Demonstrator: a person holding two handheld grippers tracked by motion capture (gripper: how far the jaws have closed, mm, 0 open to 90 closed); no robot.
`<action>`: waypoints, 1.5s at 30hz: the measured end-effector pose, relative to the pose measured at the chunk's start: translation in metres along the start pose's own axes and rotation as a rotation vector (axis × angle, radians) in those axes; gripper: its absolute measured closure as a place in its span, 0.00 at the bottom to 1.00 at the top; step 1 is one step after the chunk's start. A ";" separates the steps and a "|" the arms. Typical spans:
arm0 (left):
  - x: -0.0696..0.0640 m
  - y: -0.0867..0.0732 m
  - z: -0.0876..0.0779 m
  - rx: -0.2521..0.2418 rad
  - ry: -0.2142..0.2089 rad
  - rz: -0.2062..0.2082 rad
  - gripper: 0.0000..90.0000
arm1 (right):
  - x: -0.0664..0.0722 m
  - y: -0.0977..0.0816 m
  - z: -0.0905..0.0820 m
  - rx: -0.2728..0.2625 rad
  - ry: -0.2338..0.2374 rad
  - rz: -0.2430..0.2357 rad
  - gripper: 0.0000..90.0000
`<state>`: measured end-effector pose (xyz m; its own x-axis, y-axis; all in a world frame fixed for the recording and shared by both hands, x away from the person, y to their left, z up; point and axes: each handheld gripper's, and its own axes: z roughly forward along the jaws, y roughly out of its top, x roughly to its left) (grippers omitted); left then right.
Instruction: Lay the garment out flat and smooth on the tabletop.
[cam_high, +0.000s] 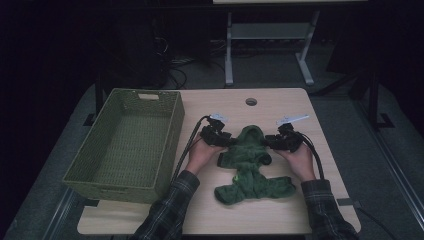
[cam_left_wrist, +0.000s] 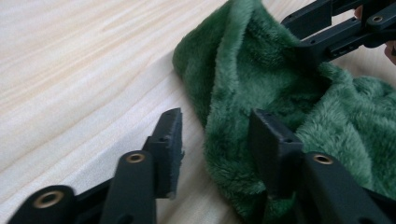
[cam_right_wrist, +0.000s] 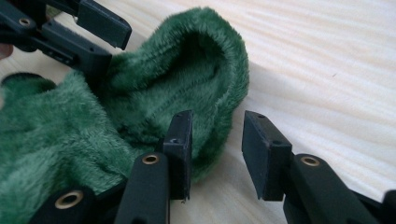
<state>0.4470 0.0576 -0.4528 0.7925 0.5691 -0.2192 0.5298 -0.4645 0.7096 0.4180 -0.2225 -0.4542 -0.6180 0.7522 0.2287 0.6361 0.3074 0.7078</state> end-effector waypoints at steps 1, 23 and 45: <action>0.000 -0.001 0.001 0.007 0.002 -0.007 0.65 | 0.000 -0.001 0.002 0.009 0.000 0.002 0.71; 0.009 -0.007 -0.011 0.012 0.080 -0.010 0.99 | -0.004 -0.003 -0.006 0.012 -0.037 -0.028 0.97; 0.025 0.008 0.015 -0.062 0.150 0.035 0.99 | -0.039 0.000 0.002 -0.023 -0.098 0.010 0.98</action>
<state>0.4761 0.0578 -0.4630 0.7538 0.6502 -0.0948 0.4797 -0.4459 0.7557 0.4436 -0.2506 -0.4644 -0.5631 0.8087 0.1699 0.6300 0.2870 0.7216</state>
